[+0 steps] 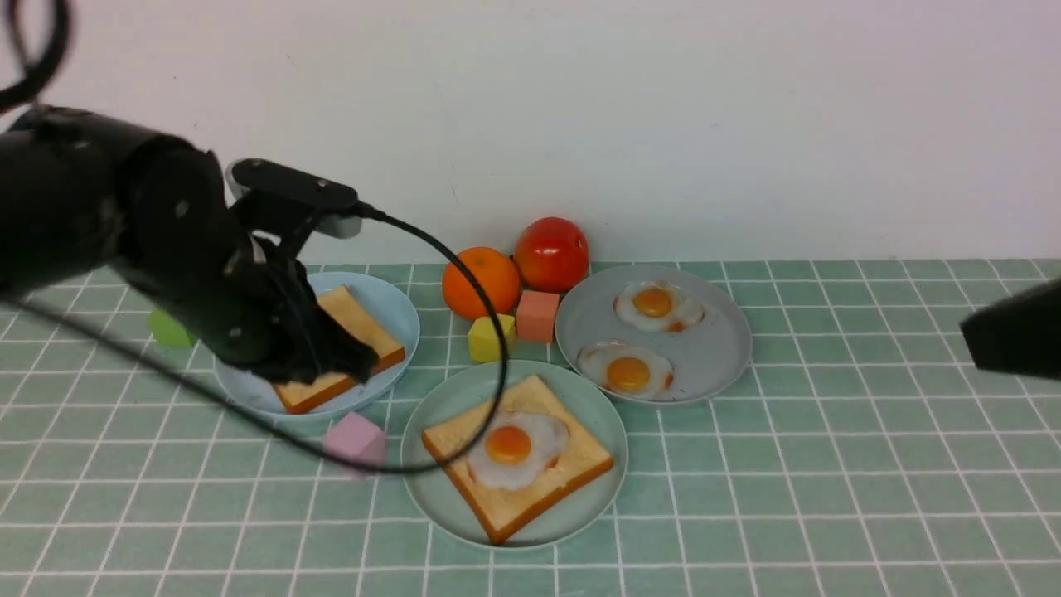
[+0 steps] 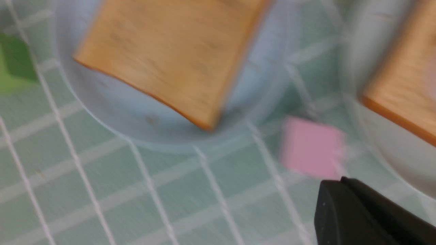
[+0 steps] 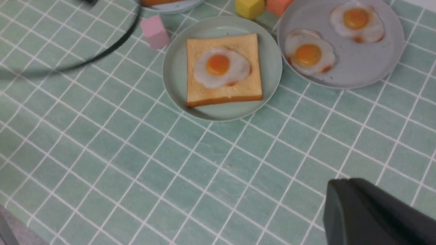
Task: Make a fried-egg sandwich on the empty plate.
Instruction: Use the left arm to grab a slice of bread
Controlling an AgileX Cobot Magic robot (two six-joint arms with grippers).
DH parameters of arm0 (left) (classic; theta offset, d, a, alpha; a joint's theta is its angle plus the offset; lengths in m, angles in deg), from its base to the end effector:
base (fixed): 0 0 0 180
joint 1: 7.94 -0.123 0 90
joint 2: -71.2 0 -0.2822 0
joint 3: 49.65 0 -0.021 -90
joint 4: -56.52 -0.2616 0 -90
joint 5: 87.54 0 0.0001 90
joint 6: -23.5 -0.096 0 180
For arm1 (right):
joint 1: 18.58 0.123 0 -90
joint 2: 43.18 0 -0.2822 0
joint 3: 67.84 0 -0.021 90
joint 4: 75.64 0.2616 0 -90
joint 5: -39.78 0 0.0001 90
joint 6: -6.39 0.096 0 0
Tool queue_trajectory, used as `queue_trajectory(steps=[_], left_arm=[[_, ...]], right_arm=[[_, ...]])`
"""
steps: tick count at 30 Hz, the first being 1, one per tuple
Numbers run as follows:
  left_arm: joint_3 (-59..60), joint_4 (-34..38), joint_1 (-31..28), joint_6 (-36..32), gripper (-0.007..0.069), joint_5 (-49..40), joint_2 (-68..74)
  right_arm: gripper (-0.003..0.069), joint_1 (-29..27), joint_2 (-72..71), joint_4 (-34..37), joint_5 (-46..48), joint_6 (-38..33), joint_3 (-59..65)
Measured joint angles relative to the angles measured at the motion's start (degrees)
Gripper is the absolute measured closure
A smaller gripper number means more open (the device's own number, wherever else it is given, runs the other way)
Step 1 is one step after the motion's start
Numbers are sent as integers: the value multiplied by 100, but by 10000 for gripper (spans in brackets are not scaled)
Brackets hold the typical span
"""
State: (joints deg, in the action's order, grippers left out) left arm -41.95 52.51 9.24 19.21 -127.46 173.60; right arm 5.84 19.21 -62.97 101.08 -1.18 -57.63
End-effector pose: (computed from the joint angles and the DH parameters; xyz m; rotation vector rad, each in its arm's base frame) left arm 0.3466 -0.1026 0.2454 0.5406 2.5589 -0.0015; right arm 0.1572 0.0917 0.4067 -0.6201 2.2645 0.4252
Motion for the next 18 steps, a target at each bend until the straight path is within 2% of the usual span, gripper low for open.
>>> queue_trajectory(steps=[3, 7, 9, 14, 18], left_arm=[[-334, -211, -153, -169, 621, 96, 486], [-646, -584, -187, -250, 537, 117, 1022], [-814, -849, -187, -263, 427, 155, 1373], [-939, -1008, -187, -269, 277, 331, 1832], [-943, -1132, -187, -269, 243, 574, 2062]], right_arm=[[654, 18, -59, 0, 12, 5, 88], [651, 18, -72, 0, 12, 5, 109], [650, 18, -72, 0, 12, 5, 109], [648, 18, -73, 0, 12, 5, 109], [646, 18, -73, 0, 17, 5, 109]])
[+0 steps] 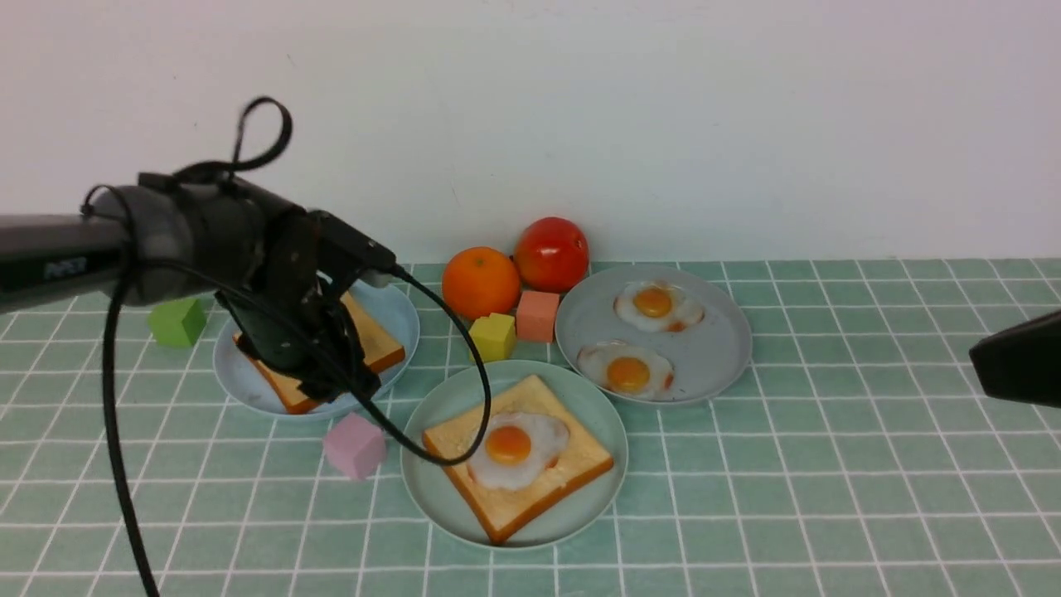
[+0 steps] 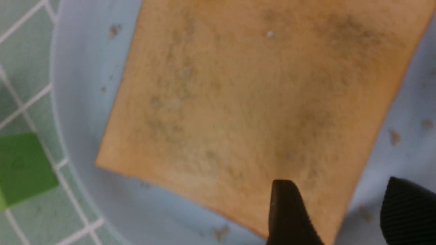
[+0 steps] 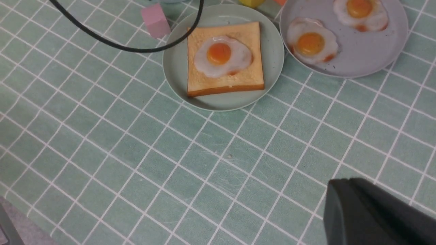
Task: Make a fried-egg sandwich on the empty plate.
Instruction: Use the left arm to grab a slice of bread
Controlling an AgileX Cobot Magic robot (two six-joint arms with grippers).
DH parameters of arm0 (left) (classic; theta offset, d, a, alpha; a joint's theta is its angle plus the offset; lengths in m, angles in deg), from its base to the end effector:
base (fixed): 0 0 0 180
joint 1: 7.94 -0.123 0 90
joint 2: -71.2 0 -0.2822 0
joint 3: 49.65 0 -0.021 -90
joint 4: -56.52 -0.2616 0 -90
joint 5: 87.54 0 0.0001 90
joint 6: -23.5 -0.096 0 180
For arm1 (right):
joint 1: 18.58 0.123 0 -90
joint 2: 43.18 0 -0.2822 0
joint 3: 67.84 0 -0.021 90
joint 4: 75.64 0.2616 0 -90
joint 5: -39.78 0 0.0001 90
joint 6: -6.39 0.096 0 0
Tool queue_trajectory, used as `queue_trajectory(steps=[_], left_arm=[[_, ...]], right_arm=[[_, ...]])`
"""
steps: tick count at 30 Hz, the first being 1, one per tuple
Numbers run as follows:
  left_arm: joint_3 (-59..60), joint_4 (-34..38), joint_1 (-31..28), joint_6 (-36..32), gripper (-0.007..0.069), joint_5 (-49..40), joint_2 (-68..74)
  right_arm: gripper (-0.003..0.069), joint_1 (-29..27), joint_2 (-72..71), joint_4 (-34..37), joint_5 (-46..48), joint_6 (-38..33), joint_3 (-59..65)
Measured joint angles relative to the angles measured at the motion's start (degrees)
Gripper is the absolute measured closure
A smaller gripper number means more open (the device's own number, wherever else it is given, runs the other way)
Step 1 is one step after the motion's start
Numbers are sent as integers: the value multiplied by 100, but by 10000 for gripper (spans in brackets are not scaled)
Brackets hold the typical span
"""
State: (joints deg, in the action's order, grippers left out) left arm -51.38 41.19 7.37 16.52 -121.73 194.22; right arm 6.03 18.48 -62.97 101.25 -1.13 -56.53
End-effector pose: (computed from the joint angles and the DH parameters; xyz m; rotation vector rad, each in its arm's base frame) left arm 0.4175 -0.0995 0.1560 0.7684 2.5831 0.2248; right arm 0.1540 0.0909 0.4027 -0.6251 2.2733 0.4264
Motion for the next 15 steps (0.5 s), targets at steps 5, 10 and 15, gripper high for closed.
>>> queue_trajectory(steps=[5, 10, 15], left_arm=[[0, -168, 0, 0, 244, 335, 222], [-56, -268, 0, 0, 310, 364, 292], [-100, -306, 8, -27, 405, 308, 356]], right_arm=[[646, 0, -5, 24, 40, 2, 0], [645, 0, -5, 168, 44, 7, 0], [641, 0, -5, 276, 74, 7, 0]])
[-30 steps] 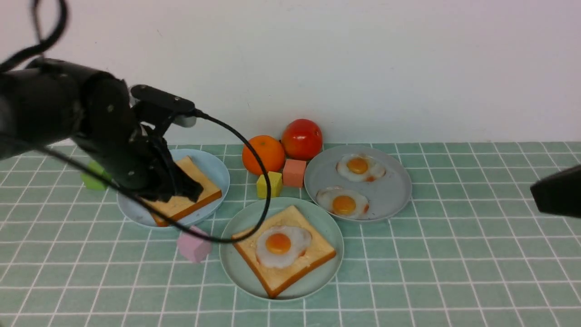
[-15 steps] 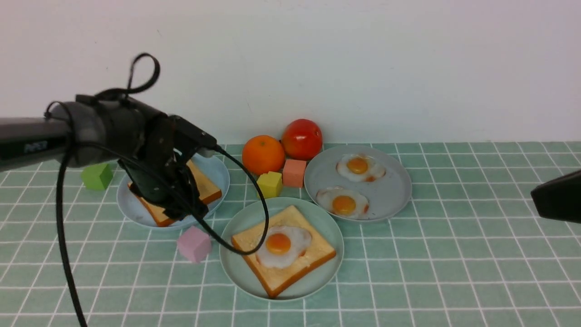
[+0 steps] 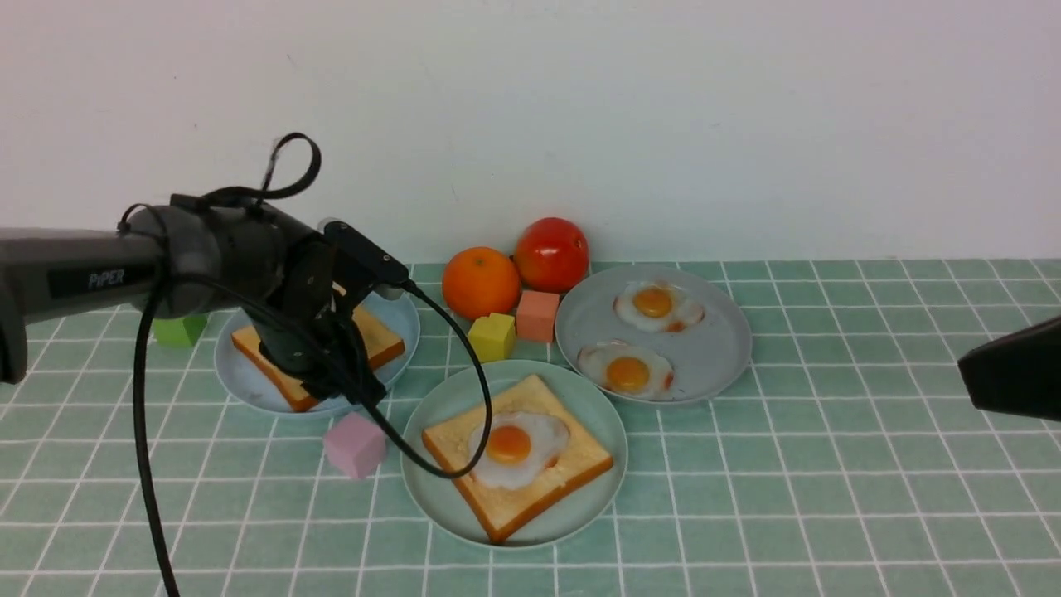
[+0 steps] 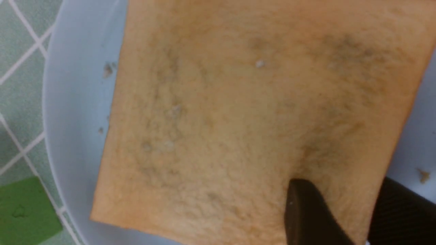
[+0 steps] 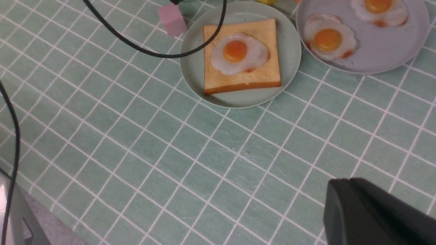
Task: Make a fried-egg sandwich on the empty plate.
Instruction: Use the left arm to grab a slice of bread, then use the left arm to place a slice of bread on the fried egg in the middle
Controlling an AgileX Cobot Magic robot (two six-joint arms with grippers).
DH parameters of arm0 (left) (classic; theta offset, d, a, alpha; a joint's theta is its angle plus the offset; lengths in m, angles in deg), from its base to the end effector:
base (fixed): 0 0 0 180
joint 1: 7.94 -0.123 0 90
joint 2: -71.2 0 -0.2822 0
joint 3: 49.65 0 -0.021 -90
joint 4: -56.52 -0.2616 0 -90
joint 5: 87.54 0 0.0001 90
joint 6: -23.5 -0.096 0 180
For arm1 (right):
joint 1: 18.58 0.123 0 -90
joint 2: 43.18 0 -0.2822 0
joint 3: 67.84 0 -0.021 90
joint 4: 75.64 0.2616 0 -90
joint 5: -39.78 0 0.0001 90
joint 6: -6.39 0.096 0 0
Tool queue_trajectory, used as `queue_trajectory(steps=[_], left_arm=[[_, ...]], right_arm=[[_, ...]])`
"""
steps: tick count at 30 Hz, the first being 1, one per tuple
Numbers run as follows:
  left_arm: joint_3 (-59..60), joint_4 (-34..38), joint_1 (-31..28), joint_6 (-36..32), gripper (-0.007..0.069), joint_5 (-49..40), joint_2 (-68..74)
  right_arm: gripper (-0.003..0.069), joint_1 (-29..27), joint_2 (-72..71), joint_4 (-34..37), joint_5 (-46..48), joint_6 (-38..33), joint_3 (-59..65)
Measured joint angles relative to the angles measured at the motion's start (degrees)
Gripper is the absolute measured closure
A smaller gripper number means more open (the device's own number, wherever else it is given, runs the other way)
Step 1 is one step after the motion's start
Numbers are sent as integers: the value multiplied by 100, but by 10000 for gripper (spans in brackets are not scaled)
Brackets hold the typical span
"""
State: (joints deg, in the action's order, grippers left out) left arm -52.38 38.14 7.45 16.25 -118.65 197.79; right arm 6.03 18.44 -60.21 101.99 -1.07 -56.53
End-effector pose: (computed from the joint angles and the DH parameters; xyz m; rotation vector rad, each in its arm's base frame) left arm 0.4275 -0.1014 0.1363 0.8362 2.5491 0.2618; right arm 0.1511 0.0941 0.4030 -0.6230 2.2850 0.4875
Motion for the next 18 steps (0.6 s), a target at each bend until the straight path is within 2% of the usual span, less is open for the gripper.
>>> queue_trajectory(steps=[4, 7, 9, 14, 18], left_arm=[[-10, 21, 11, -19, 449, -62, -56], [17, 75, 14, -19, 539, -211, -284], [45, 123, 14, -19, 571, -292, -544], [51, 346, 137, -13, 571, -510, -1486], [158, 430, 706, 147, 571, -706, -2061]], right_arm=[[637, 0, 0, 26, 45, 0, 0], [637, 0, 0, 26, 55, 0, 0], [635, 0, 0, 26, 55, 0, 0], [632, 0, -60, -137, 49, 0, 11], [630, 0, -199, -315, 58, 0, 24]])
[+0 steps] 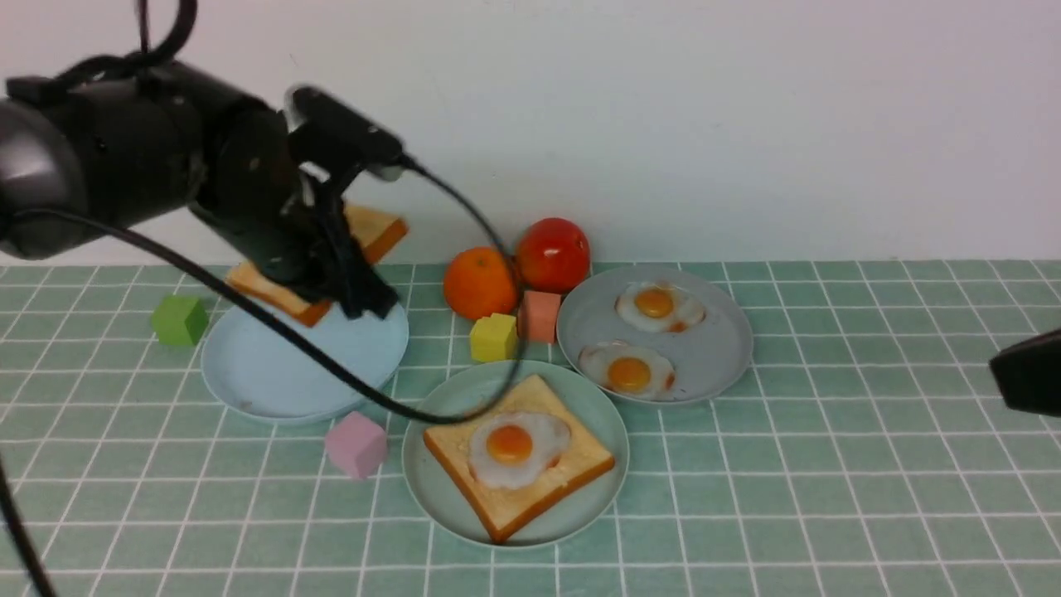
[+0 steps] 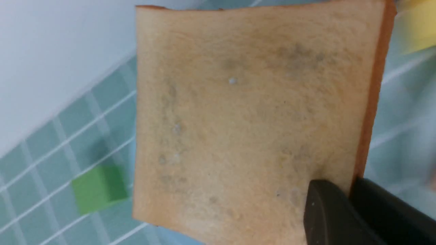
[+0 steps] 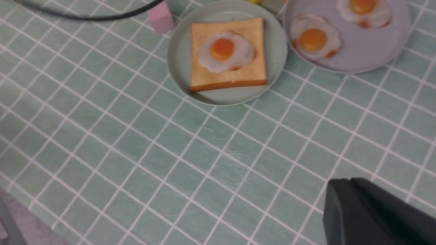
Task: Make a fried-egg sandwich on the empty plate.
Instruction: Use the left arm to place a slice of bread on the fried egg in the middle
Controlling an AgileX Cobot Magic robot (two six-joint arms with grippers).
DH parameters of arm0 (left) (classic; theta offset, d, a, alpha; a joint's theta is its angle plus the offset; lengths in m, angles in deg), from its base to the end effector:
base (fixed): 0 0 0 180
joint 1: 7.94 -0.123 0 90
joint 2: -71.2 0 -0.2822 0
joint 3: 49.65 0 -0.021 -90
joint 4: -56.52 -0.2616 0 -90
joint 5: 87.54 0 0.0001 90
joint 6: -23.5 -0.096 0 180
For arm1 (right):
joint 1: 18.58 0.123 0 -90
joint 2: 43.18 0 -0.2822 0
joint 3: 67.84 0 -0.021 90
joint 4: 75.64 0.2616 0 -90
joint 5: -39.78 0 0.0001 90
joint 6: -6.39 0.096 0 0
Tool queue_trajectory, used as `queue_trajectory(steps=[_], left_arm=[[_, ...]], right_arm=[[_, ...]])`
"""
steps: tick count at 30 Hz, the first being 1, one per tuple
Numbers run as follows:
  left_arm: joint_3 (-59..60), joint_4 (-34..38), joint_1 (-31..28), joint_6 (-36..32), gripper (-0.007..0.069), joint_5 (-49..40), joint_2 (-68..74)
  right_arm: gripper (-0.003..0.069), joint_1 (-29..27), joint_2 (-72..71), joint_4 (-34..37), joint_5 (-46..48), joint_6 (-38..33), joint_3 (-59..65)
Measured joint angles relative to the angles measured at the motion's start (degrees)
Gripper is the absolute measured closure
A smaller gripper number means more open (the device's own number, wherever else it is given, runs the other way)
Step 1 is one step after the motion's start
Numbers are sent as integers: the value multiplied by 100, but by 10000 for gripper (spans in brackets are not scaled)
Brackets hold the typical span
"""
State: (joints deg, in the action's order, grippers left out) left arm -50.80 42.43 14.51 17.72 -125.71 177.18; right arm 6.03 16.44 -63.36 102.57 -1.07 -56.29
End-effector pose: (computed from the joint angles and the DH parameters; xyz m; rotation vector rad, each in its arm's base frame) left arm 0.3698 -0.1371 0.2726 0.7726 2.3484 0.1461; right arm 0.1438 0.0859 0.4059 -0.6297 2.2635 0.4197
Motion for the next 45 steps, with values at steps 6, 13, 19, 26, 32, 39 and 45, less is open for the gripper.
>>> queue_trajectory(steps=[6, 13, 19, 26, 32, 39, 45], left_arm=[[433, 13, 1555, 647, 571, -488, -230], [572, -240, 2192, 770, 571, -270, 156], [572, -539, 2199, 788, 571, 153, 520], [572, -614, 2199, 788, 571, 112, 755], [572, -471, 2199, 788, 571, 123, 807], [572, -433, 2199, 788, 571, 158, 807], [572, -427, 2199, 801, 541, 227, 807]], right_arm=[[627, 0, -435, -81, 65, 7, 0], [627, 0, -731, -94, 230, 7, 0], [627, 0, -772, -88, 410, 11, 0], [627, 0, -772, -88, 423, 11, 0], [627, 0, -772, -88, 423, 11, 0], [627, 0, -772, -88, 418, 13, 0], [623, 0, -772, -88, 418, 13, 0]])
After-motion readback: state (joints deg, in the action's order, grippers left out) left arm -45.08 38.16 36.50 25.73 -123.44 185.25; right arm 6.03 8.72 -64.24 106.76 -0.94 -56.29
